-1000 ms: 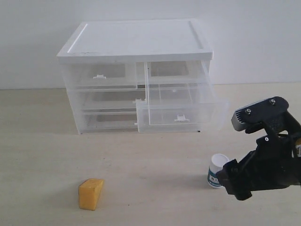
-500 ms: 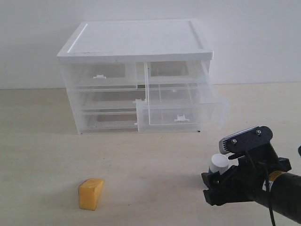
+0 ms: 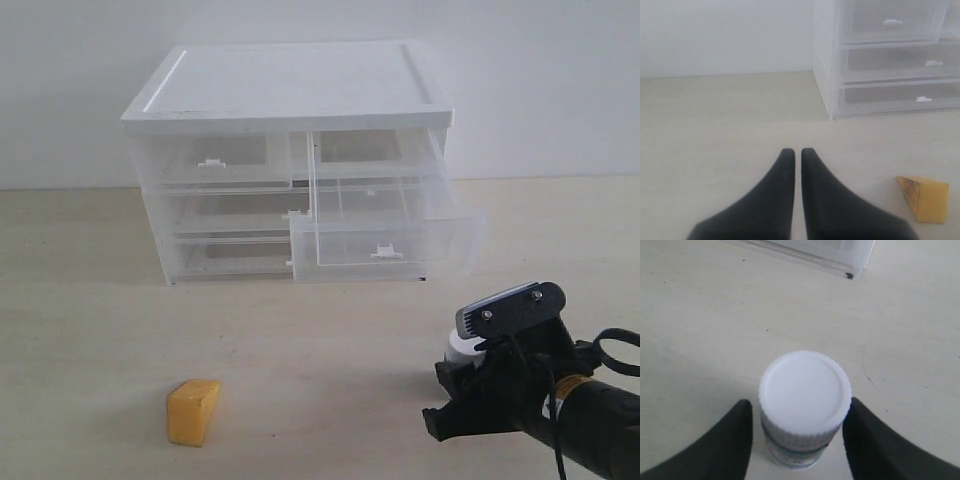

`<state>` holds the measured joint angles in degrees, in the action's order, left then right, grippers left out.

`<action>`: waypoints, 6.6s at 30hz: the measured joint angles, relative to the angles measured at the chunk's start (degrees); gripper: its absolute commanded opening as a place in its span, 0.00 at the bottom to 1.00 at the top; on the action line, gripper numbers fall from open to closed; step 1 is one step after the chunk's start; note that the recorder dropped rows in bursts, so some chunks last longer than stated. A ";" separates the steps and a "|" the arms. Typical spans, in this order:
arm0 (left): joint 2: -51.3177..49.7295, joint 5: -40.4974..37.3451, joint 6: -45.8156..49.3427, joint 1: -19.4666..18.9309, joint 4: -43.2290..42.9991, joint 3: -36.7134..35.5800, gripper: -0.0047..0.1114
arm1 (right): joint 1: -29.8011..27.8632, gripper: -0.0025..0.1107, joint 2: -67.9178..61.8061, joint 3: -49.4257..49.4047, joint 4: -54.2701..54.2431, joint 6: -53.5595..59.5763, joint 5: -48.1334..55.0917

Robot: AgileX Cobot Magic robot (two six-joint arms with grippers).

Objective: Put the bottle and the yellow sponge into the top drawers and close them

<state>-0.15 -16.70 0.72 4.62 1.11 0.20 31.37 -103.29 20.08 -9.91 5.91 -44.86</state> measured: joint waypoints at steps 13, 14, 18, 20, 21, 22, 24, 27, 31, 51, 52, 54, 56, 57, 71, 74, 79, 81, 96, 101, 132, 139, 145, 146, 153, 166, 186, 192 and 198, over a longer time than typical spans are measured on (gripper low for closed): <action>0.00 0.00 0.00 0.00 0.00 0.00 0.08 | 0.00 0.02 0.00 0.00 0.74 -0.11 0.00; 0.00 0.00 0.00 0.00 0.00 0.00 0.08 | 0.00 0.02 0.00 0.00 0.74 -0.11 0.00; 0.00 0.00 0.00 0.00 0.00 0.00 0.08 | 0.00 0.02 0.75 0.00 0.74 -0.11 1.66; 0.00 0.00 0.00 0.00 0.00 0.00 0.08 | 0.00 0.02 2.19 0.00 0.74 -0.11 3.95; 0.00 0.00 0.00 0.00 0.00 0.00 0.08 | 0.00 0.02 3.20 0.00 0.74 -0.11 5.67; 0.00 0.00 0.00 0.00 0.00 0.00 0.08 | 0.04 0.02 4.37 0.00 0.74 -0.11 7.58; 0.00 0.00 0.00 0.00 0.00 0.00 0.08 | 0.26 0.02 6.87 0.00 0.87 -0.30 11.23; 0.00 0.00 0.00 0.00 0.00 0.00 0.08 | 1.52 0.02 11.80 0.00 0.98 -1.02 17.47; 0.00 0.00 0.00 0.00 0.00 0.00 0.08 | 5.31 0.02 19.85 -0.13 0.98 -2.91 24.68; 0.00 0.00 0.00 0.00 0.00 0.00 0.08 | 12.52 0.02 48.21 10.67 0.48 -14.15 37.45; 0.00 0.00 0.00 0.00 0.00 0.00 0.08 | 12.52 0.02 46.95 12.18 -0.17 -14.15 37.45; 0.00 0.00 0.00 0.00 0.00 0.00 0.08 | 12.52 0.02 43.93 15.03 -2.04 -14.41 37.45; 0.00 0.00 0.00 0.00 0.00 0.00 0.08 | 12.52 0.02 39.95 17.90 -4.97 -14.80 36.49; 0.00 0.00 0.00 0.00 0.00 0.00 0.08 | 12.52 0.02 37.86 19.25 -6.56 -15.05 35.84; 0.00 0.00 0.00 0.00 0.00 0.00 0.08 | 4.10 0.02 20.82 30.80 -18.15 -24.77 33.39; 0.00 0.00 0.00 0.00 0.00 0.00 0.08 | 3.11 0.02 18.73 30.83 -18.69 -30.32 33.06; 0.00 0.00 0.00 0.00 0.00 0.00 0.08 | 2.82 0.15 16.34 30.83 -19.06 -36.39 31.73; 0.00 0.00 0.00 0.00 0.00 0.00 0.08 | 2.82 0.25 15.76 30.87 -19.04 -37.53 31.08; 0.00 0.00 0.00 0.00 0.00 0.00 0.08 | 2.82 0.58 15.04 31.17 -19.04 -37.93 29.52; 0.00 0.00 0.00 0.00 0.00 0.00 0.08 | 2.82 0.57 15.53 31.17 -17.23 -31.82 28.87; 0.00 0.00 0.00 0.00 0.00 0.00 0.08 | 2.65 0.02 12.88 49.46 -5.66 20.95 77.36; 0.00 0.00 0.00 0.00 0.00 0.00 0.08 | 2.56 0.02 11.20 49.46 -3.80 21.04 70.98; 0.00 0.00 0.00 0.00 0.00 0.00 0.08 | 0.99 0.02 11.06 49.46 -1.54 19.55 66.97; 0.00 0.00 0.00 0.00 0.00 0.00 0.08 | 0.35 0.02 11.06 49.46 -1.42 19.34 66.74; 0.00 0.00 0.00 0.00 0.00 0.00 0.08 | -5.65 0.02 11.02 49.46 -0.95 16.80 66.34; 0.00 0.00 0.00 0.00 0.00 0.00 0.08 | -6.02 0.02 13.39 49.55 -1.27 15.90 72.44; 0.00 0.00 0.00 0.00 0.00 0.00 0.08 | -6.02 0.02 12.23 49.55 -25.93 33.53 78.67; 0.00 0.00 0.00 0.00 0.00 0.00 0.08 | -6.23 0.02 9.02 49.58 -29.13 35.49 78.38; 0.00 0.00 0.00 0.00 0.00 0.00 0.08 | -6.23 0.02 6.21 49.58 -33.31 39.65 76.10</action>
<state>-0.15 -16.70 0.72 4.62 1.11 0.20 25.14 -97.07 69.66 -43.22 45.56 31.24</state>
